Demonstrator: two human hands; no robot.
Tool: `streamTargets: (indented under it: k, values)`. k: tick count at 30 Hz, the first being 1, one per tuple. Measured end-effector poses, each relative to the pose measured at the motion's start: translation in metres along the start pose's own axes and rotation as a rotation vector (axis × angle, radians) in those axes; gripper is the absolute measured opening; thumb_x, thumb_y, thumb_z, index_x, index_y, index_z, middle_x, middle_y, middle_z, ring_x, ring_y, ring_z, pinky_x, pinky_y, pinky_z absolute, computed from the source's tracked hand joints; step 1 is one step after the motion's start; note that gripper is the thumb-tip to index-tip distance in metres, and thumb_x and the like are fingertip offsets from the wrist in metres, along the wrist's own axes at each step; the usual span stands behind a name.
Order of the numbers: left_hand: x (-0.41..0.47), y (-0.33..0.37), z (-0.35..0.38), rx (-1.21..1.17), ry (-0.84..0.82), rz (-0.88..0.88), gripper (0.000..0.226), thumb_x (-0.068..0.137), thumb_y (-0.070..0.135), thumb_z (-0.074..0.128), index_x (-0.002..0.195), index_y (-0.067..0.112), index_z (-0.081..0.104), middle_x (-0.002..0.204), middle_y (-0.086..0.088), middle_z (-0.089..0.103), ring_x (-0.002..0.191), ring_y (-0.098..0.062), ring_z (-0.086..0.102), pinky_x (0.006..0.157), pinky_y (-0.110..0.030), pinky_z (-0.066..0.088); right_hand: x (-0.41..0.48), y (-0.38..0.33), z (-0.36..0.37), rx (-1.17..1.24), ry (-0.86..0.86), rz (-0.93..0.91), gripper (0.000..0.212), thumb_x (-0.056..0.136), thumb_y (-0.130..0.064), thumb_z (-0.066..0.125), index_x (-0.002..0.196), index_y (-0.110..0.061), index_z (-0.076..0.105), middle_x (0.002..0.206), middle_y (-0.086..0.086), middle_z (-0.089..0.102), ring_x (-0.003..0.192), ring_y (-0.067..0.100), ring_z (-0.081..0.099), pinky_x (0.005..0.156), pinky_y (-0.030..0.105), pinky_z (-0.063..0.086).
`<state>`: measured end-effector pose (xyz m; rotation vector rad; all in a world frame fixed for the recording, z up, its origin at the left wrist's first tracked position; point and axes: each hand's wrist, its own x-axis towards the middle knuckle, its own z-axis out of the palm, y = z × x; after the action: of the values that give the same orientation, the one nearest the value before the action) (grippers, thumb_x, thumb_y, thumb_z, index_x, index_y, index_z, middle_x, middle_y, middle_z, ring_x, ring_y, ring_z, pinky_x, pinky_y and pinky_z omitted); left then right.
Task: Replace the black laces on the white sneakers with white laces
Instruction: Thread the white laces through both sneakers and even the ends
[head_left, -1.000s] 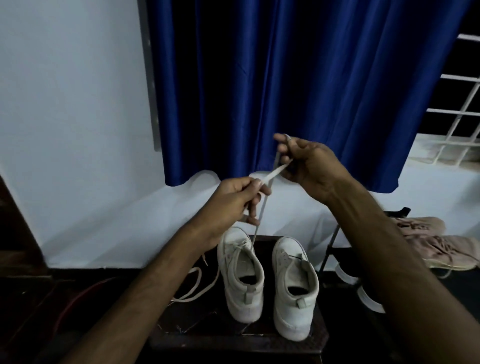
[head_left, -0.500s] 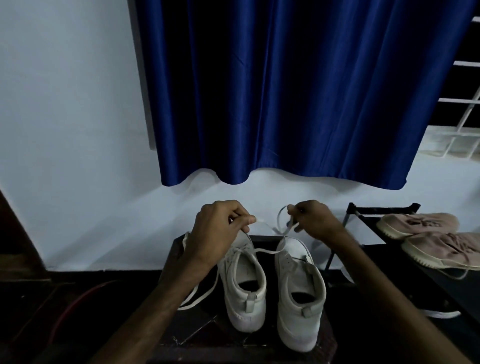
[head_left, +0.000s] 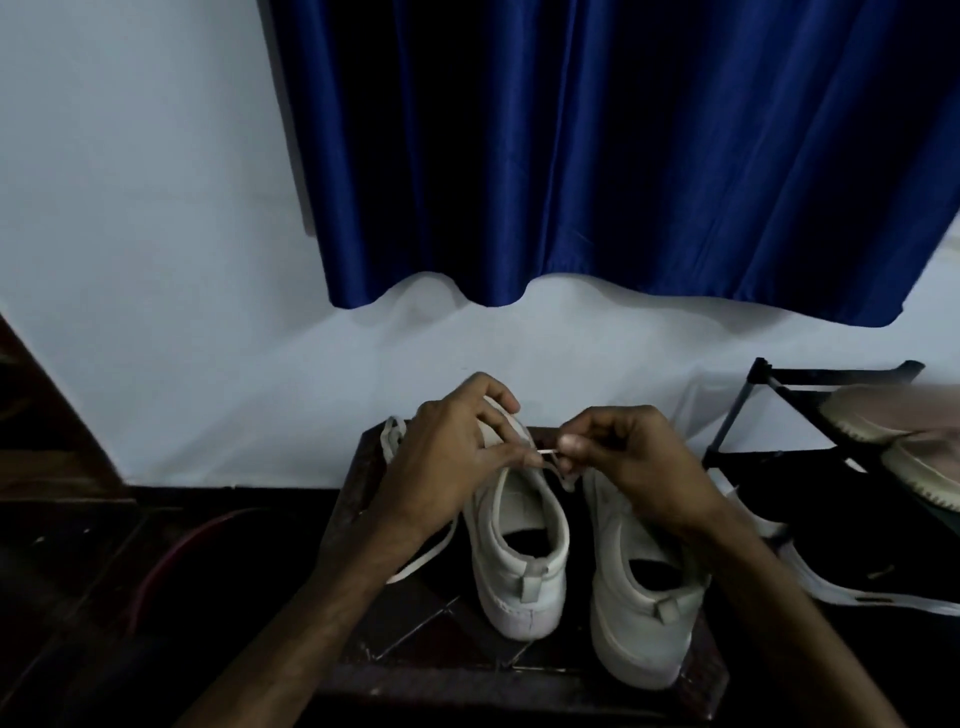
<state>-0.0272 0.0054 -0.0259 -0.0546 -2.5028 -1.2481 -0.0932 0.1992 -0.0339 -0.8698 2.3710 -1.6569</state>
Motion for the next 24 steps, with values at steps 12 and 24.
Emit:
streamTargets:
  k: [12,24]
  values:
    - [-0.058,-0.093,-0.043,0.367,-0.013,-0.163,0.022,0.082,0.014,0.075,0.093,0.033,0.069,0.084,0.015,0.06,0.079,-0.001,0.06,0.072,-0.026,0.049,0.0,0.014,0.015,-0.779,-0.067,0.116,0.019,0.074,-0.015,0.077,0.083,-0.03,0.071,0.08,-0.011,0.073,0.083,0.012,0.068,0.076,0.034,0.053]
    - [-0.11,-0.113,-0.056,0.325,-0.068,-0.272,0.02,0.071,0.027,0.085,0.077,0.036,0.069,0.087,0.024,0.059,0.076,0.004,0.061,0.069,-0.022,0.049,-0.003,-0.012,0.034,-1.143,-0.129,0.24,0.013,0.087,-0.021,0.054,0.1,-0.022,0.058,0.101,0.0,0.066,0.105,0.025,0.062,0.105,0.048,0.037]
